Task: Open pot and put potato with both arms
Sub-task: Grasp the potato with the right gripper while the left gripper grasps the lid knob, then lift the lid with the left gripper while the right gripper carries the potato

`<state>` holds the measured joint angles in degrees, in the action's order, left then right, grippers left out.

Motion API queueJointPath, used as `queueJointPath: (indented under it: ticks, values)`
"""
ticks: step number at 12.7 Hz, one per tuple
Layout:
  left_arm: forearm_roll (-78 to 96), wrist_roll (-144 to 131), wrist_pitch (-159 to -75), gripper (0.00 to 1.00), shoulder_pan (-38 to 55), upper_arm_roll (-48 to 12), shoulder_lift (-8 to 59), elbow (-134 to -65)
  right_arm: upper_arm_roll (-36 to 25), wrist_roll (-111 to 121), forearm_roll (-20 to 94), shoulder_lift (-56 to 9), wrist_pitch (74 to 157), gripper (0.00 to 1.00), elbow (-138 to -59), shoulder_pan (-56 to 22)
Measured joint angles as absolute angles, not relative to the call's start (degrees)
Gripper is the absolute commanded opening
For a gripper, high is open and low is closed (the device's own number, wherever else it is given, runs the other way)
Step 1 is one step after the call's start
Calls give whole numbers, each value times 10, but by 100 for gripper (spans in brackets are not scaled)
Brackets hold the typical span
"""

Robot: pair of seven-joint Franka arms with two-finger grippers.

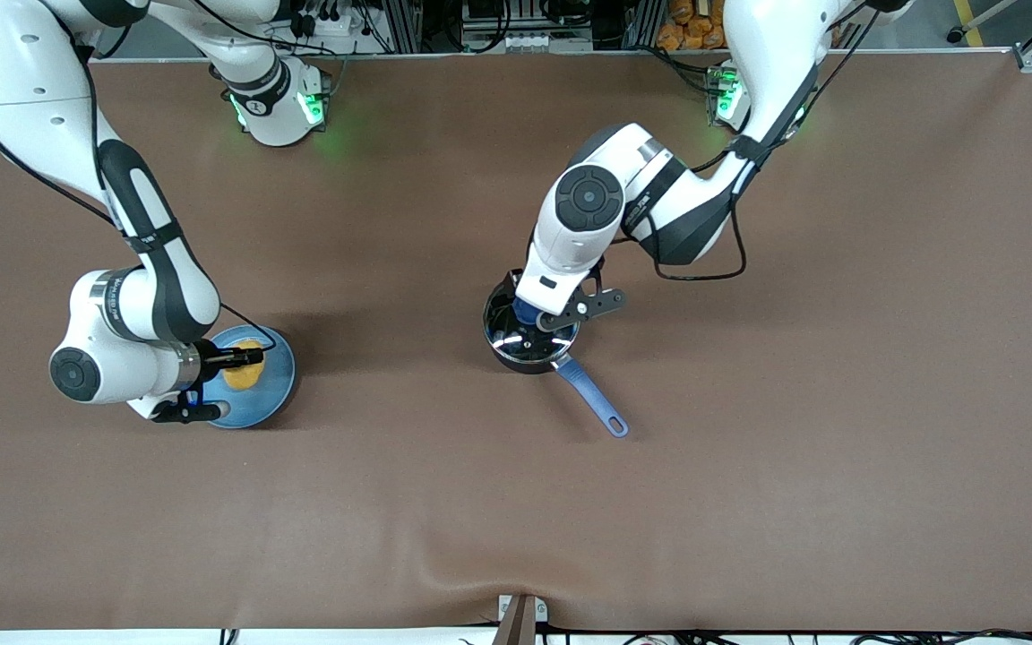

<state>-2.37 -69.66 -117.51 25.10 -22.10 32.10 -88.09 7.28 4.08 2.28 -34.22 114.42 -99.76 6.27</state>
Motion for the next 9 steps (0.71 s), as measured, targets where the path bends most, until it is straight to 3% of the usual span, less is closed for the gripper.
queueJointPath:
  ticks: [9]
  values:
    - [-145,-793,-1228,100,282,-218,372,-867,157,-21,28,-316,1127,17,-928,28]
